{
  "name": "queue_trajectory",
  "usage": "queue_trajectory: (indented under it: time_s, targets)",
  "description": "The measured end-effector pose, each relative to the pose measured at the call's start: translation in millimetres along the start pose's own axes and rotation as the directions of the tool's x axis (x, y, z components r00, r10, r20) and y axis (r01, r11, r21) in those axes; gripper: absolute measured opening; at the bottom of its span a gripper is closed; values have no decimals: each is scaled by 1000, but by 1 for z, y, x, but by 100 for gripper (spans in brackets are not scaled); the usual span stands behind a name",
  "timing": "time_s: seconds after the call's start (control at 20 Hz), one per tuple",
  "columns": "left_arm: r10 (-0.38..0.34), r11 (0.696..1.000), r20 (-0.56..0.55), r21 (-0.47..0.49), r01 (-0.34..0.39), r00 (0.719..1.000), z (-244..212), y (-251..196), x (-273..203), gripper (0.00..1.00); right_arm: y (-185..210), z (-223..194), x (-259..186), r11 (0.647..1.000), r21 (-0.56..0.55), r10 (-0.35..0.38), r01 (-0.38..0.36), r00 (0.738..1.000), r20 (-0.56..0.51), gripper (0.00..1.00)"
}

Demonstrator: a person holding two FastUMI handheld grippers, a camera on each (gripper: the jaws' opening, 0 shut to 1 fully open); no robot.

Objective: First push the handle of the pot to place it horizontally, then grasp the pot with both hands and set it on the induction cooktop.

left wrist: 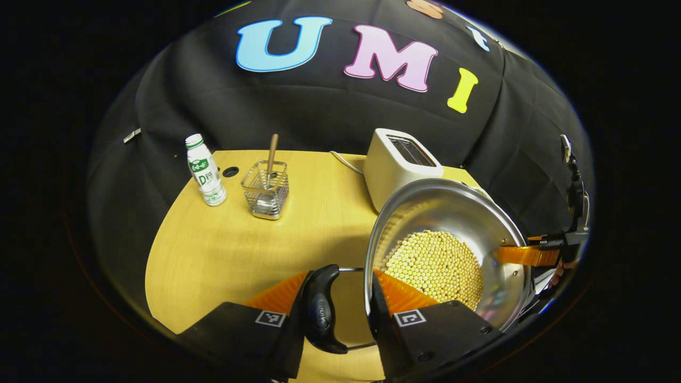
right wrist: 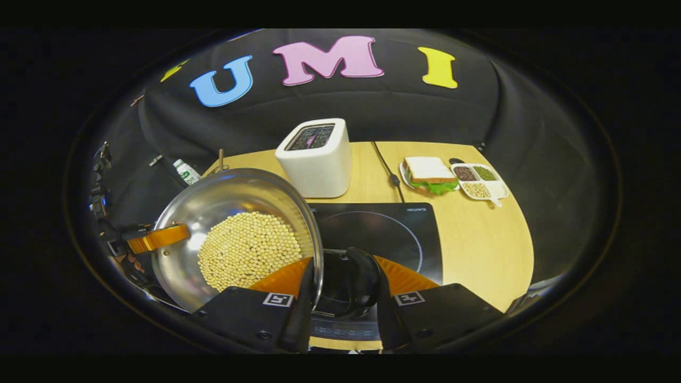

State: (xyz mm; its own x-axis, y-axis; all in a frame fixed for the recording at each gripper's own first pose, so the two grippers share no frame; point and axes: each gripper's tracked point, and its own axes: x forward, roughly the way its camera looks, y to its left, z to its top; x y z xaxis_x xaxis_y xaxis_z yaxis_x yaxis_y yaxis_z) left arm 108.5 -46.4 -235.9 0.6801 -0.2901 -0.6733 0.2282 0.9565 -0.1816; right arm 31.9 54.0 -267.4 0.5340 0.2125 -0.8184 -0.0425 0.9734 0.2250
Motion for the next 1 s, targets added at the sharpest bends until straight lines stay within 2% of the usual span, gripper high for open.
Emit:
queue_trajectory:
  time_s: [0.25, 0.3, 0.35, 1.0]
  targets:
    - [-16, 1000, -14, 6, 16, 1000, -1, -36, 14, 59, -36, 0, -4, 1000, 15, -15, 15, 1000, -6, 53]
    - [-20, 1000, -15, 7, 21, 1000, -1, -43, 16, 59, -43, 0, -5, 1000, 18, -19, 19, 1000, -8, 49]
    - [-25, 1000, -18, 10, 26, 1000, -1, -50, 20, 59, -50, -1, -5, 1000, 21, -23, 23, 1000, -8, 53]
    - [-52, 998, -51, 23, 53, 997, -8, -110, 63, 59, -117, -6, 8, 997, 55, -46, 47, 998, -31, 53]
